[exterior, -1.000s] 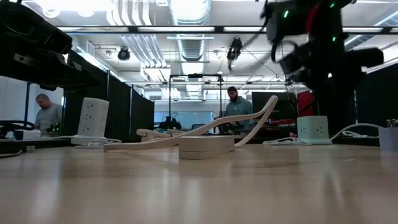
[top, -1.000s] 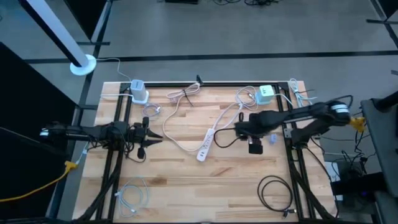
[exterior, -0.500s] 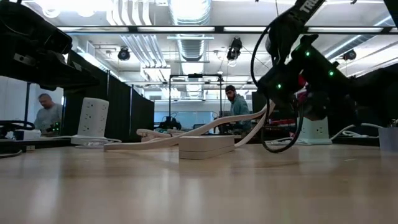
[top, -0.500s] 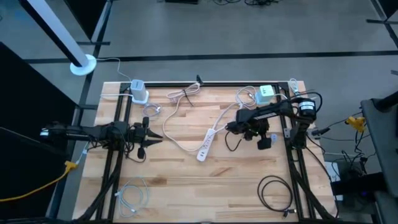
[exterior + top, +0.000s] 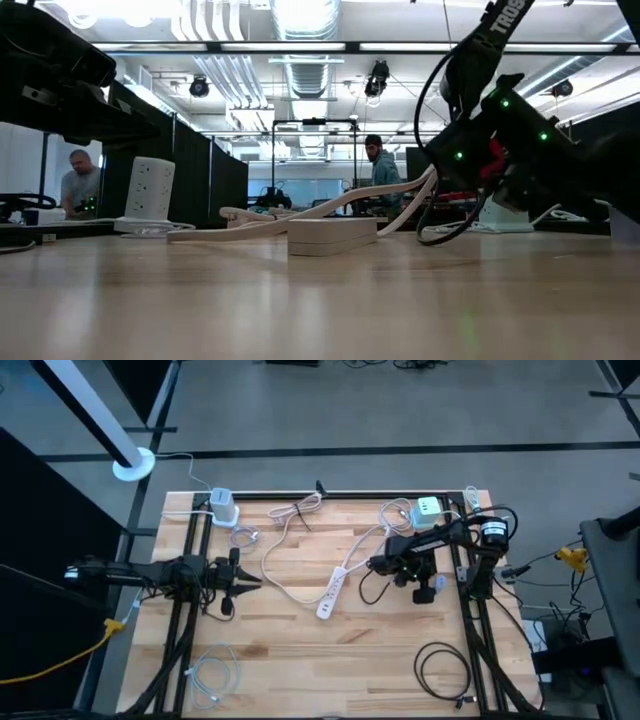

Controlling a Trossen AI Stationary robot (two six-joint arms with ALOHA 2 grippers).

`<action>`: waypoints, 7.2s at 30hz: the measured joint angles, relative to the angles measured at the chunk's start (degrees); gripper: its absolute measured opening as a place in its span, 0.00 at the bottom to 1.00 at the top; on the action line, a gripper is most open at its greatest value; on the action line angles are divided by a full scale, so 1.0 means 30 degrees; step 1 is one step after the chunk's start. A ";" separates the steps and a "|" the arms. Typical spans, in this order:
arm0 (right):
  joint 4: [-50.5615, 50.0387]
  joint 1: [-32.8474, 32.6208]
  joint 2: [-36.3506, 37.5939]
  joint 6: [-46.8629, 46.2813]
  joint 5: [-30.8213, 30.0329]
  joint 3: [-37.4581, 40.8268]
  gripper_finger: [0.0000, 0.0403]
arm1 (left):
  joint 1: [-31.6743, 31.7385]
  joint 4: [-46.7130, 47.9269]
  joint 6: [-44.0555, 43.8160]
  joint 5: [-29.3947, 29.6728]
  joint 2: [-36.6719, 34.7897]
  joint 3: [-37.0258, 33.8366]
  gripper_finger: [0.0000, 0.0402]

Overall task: Insert USB
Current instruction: Insert the purple charger adapter into the pink outlet extension

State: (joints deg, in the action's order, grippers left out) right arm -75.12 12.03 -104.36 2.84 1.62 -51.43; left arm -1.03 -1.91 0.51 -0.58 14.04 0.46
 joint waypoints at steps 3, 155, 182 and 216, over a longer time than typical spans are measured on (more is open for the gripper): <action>0.0995 0.0001 -0.0007 -0.0261 -0.0394 0.0511 0.83 | -0.0002 0.0000 0.0000 0.0000 0.0000 -0.0001 0.16; 2.7077 -0.0079 0.3504 -0.2681 1.2472 -0.2700 0.47 | -0.3696 -0.2864 1.5442 1.0225 2.5398 1.7687 0.30; 1.6972 -0.0314 0.7828 0.1111 0.9529 -0.2550 0.84 | -0.4487 -0.0706 1.2155 0.9692 2.5019 1.8211 0.30; 2.0448 -0.0851 0.8543 0.1774 0.8382 -0.0565 0.57 | -0.3266 1.0553 2.3381 0.6329 2.9177 2.5884 0.30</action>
State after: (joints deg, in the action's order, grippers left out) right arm -13.78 9.47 -78.73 8.17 26.77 -53.12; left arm -10.83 29.75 70.66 18.41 101.57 78.11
